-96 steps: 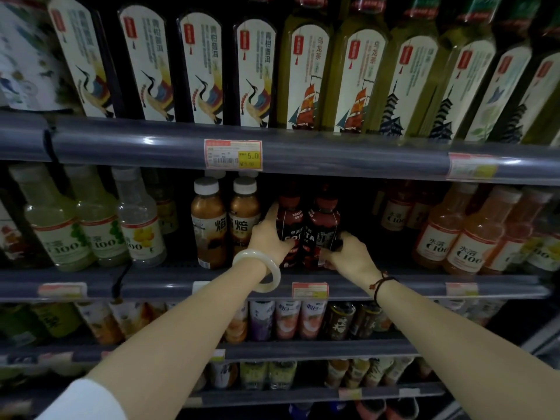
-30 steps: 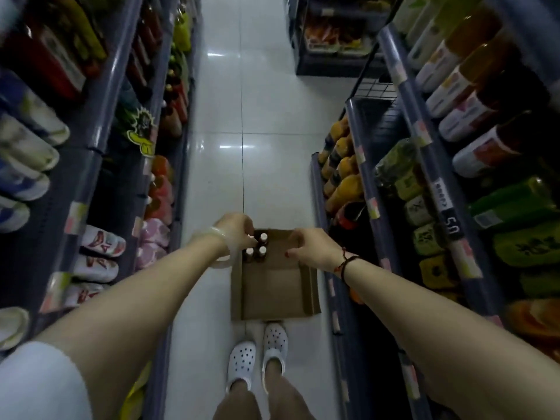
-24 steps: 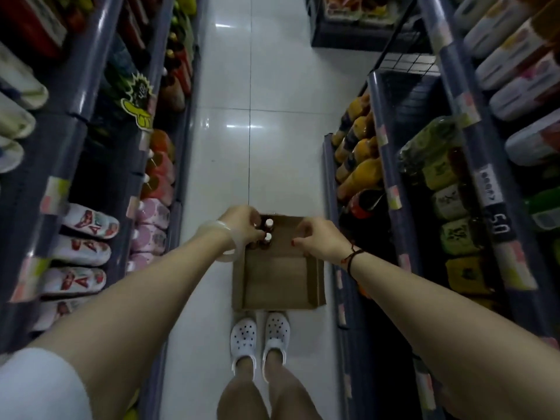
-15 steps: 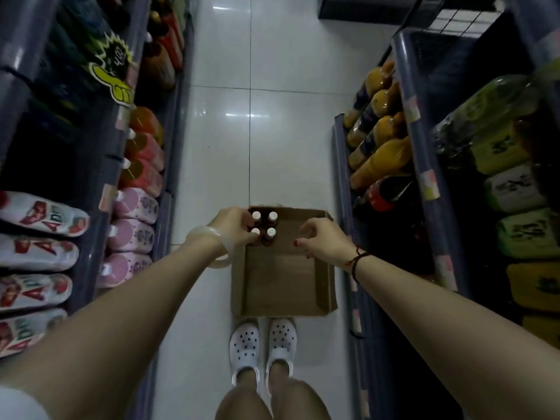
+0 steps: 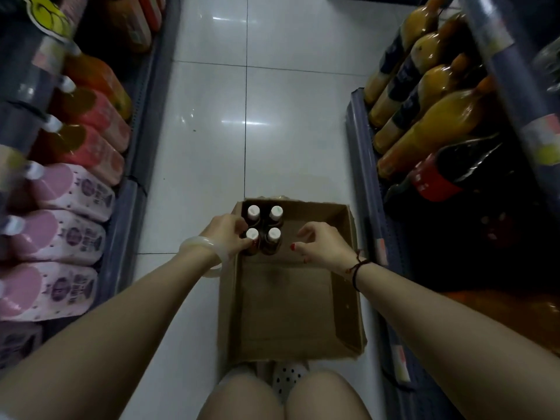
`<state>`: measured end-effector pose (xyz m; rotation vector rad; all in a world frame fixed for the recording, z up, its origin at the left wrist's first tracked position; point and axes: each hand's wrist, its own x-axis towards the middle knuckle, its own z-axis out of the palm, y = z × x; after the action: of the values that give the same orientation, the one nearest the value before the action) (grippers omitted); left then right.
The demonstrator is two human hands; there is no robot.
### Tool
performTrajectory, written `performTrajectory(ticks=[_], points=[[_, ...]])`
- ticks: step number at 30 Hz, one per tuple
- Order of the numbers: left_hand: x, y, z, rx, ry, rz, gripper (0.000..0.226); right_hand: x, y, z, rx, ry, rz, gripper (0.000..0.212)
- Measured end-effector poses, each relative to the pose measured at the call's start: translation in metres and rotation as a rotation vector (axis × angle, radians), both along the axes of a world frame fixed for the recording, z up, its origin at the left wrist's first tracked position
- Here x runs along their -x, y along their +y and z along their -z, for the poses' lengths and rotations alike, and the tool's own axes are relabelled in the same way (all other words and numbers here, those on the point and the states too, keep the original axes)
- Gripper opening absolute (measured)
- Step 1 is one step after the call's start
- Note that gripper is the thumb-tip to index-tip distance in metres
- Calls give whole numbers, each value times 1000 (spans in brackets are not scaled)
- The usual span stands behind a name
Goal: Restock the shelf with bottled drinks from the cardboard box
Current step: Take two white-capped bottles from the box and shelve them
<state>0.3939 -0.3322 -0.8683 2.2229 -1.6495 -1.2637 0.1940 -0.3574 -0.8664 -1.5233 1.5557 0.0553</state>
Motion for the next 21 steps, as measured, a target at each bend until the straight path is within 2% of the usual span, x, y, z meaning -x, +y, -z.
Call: performTrajectory(ticks=[5,11,18,21], points=[[0,-6,69,43,15,-53,32,-2,-9,69,33,-9,-5,36],[0,-19,128,90,51,-100,54,-8,-25,131,79,-76,-6,36],[-1,-32,165,124,72,-71,49,-18,-34,173,46,-184,10,38],[-3,-36,172,80,88,-51,49,-20,-34,182,17,-241,14,38]])
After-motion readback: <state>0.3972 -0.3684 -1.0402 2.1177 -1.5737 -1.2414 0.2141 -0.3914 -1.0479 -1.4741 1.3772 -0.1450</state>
